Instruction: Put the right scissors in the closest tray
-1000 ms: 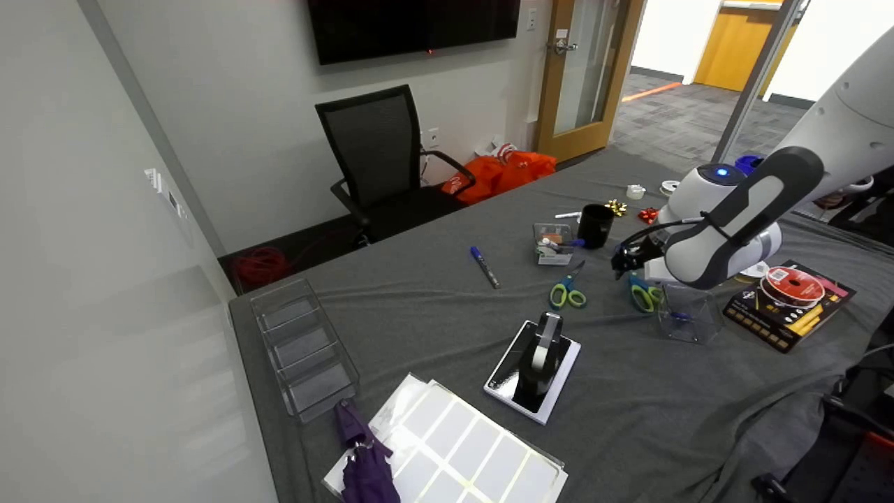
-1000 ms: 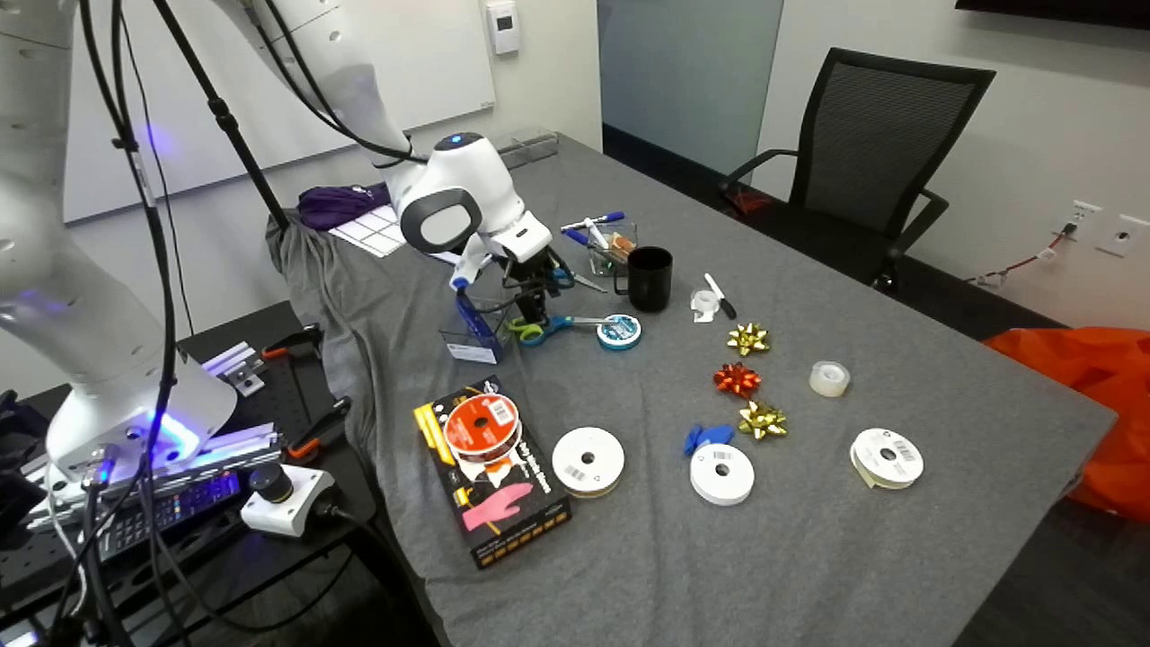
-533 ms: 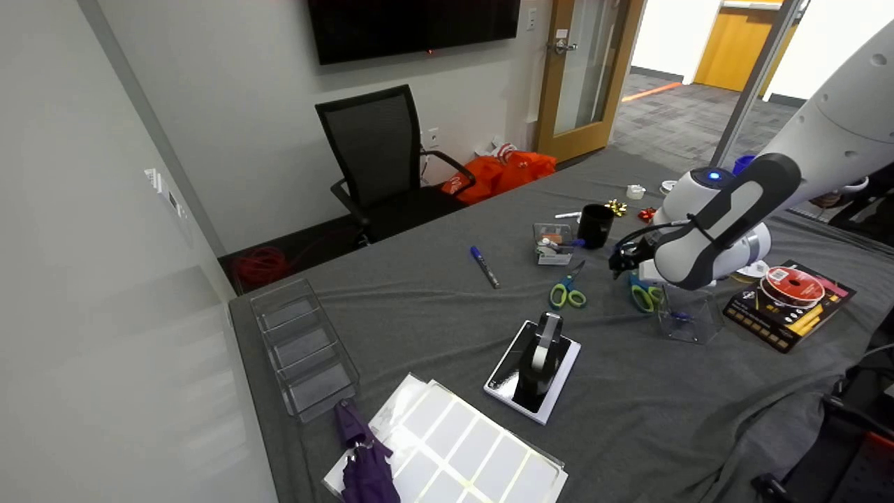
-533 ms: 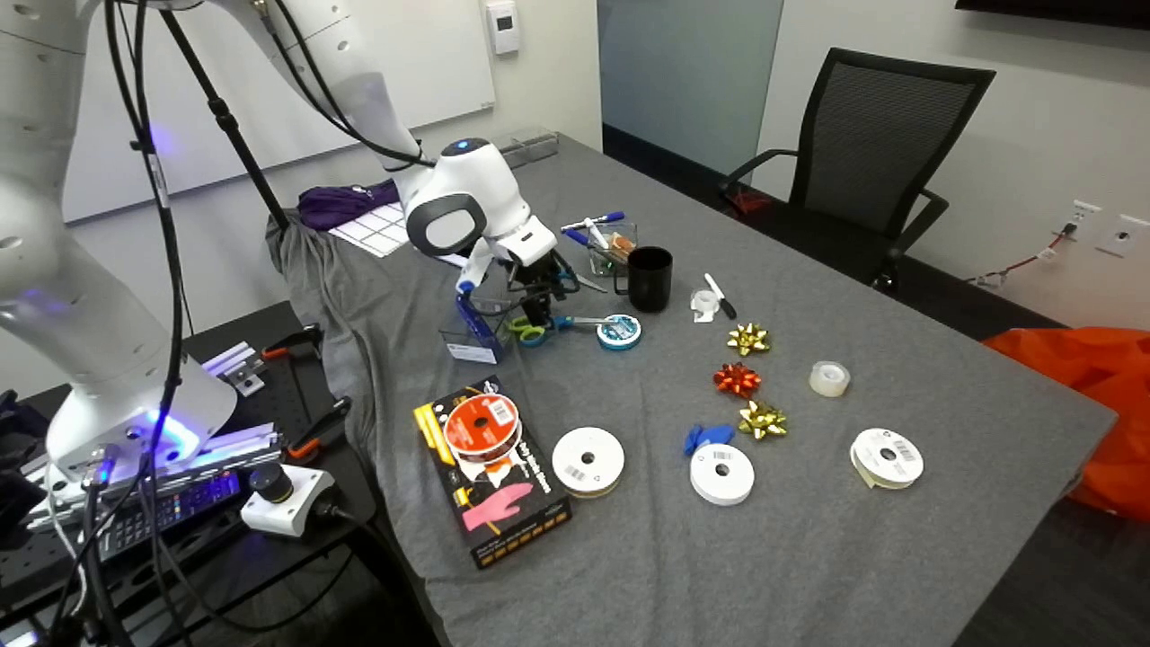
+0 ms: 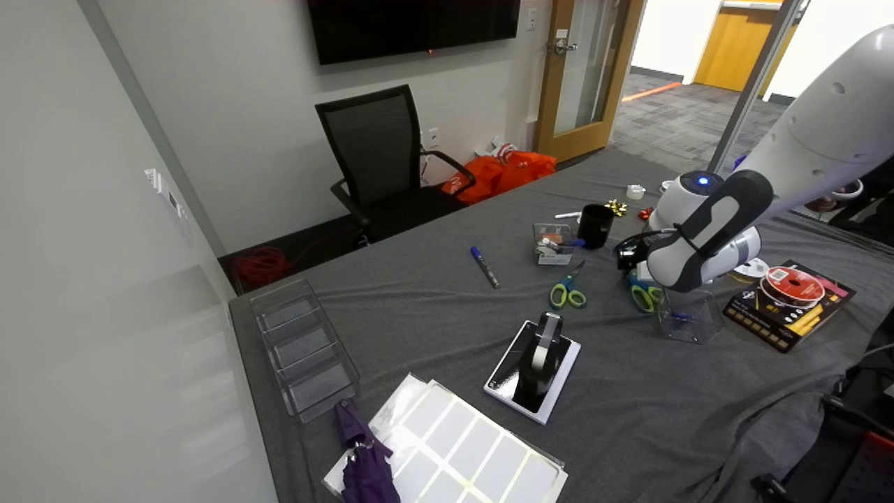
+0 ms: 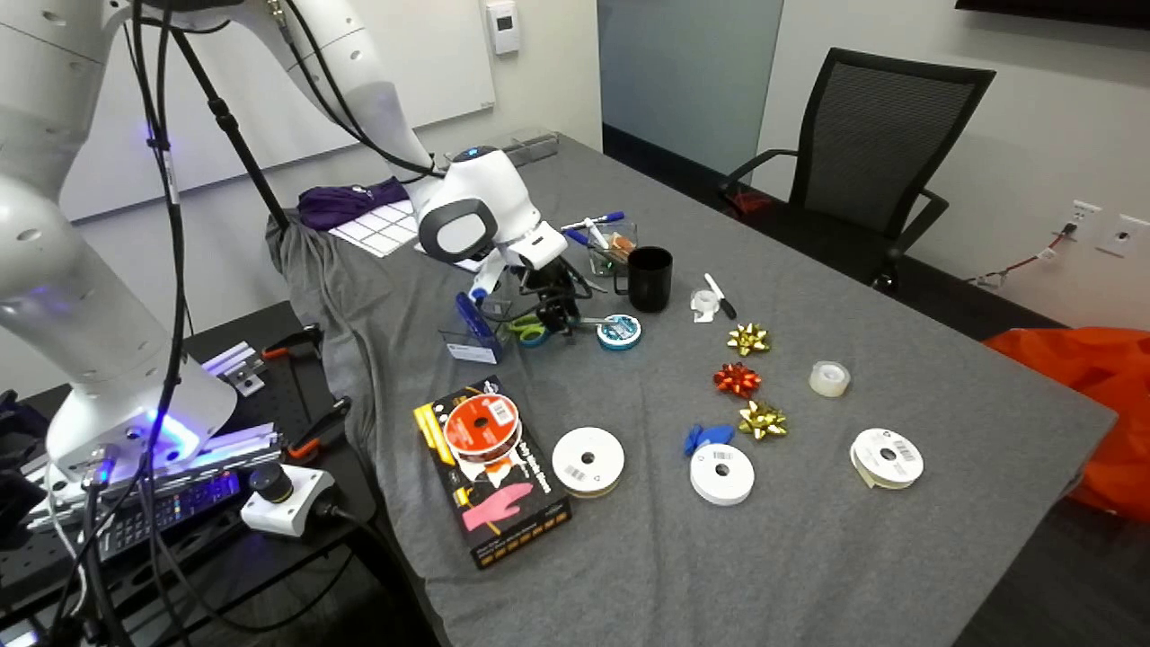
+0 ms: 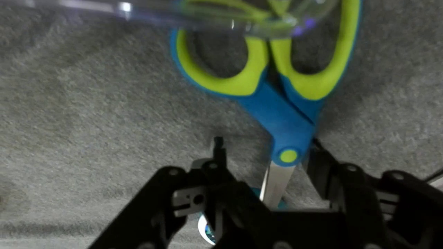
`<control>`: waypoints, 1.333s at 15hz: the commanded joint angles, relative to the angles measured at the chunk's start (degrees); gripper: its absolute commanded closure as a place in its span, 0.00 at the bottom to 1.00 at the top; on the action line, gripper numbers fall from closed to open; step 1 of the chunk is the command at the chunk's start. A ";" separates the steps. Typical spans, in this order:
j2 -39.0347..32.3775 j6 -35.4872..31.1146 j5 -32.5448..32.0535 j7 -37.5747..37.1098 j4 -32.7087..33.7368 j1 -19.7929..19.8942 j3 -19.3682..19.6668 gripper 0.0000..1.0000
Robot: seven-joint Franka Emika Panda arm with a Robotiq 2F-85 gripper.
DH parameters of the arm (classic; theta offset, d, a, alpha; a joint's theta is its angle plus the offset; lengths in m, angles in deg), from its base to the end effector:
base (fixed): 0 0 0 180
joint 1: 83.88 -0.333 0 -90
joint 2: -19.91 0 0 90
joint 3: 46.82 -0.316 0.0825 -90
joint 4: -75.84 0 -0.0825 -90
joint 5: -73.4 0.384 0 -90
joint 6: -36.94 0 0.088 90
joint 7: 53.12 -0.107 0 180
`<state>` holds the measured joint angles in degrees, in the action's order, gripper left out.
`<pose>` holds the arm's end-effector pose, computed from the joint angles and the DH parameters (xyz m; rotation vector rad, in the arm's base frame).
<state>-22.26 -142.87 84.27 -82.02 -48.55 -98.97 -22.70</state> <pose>0.5571 -0.1122 0.1119 2.7388 -1.0186 0.5137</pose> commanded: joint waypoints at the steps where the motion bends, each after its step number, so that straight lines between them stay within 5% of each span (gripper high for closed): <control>1: -3.62 -0.59 2.24 0.19 2.24 -2.79 2.54 0.71; 5: -3.63 -0.76 2.89 0.65 2.36 -3.86 3.30 0.99; 14: 5.86 0.18 1.39 5.14 -4.61 -2.30 2.15 0.95; 20: 12.01 7.32 0.07 3.28 -6.37 -5.46 5.79 0.95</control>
<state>-14.75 -140.32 85.59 -78.87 -52.47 -102.29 -19.51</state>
